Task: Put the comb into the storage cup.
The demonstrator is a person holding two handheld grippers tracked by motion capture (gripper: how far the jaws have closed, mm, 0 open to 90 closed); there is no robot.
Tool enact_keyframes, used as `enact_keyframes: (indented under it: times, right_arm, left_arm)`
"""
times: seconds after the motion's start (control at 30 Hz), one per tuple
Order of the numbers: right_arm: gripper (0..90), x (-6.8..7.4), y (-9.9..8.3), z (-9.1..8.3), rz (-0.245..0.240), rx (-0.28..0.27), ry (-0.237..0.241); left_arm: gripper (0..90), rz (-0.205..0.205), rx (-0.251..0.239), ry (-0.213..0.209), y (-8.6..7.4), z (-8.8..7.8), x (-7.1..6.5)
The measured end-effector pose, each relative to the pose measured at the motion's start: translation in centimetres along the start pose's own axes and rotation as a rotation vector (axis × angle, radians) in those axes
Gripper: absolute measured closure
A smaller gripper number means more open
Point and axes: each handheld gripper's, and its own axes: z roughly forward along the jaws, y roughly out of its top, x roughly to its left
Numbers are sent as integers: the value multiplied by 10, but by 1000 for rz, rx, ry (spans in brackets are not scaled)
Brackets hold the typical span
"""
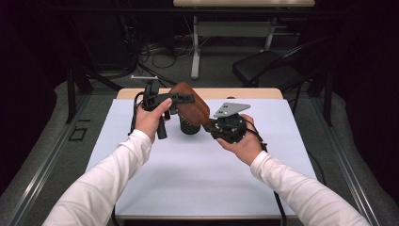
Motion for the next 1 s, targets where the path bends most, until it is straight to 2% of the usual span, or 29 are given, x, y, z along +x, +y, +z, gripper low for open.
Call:
enact_keyframes:
  times: [0.63, 0.8, 1.0]
  right_arm:
    - [689, -3, 1, 0, 14, -11, 3]
    - [649, -3, 1, -1, 21, -16, 7]
    - [564, -6, 2, -3, 40, -32, 21]
  left_arm:
    - [480, -47, 18, 21, 8, 4, -3]
    - [480, -60, 16, 17, 9, 5, -2]
    - [479, -48, 0, 25, 12, 5, -4]
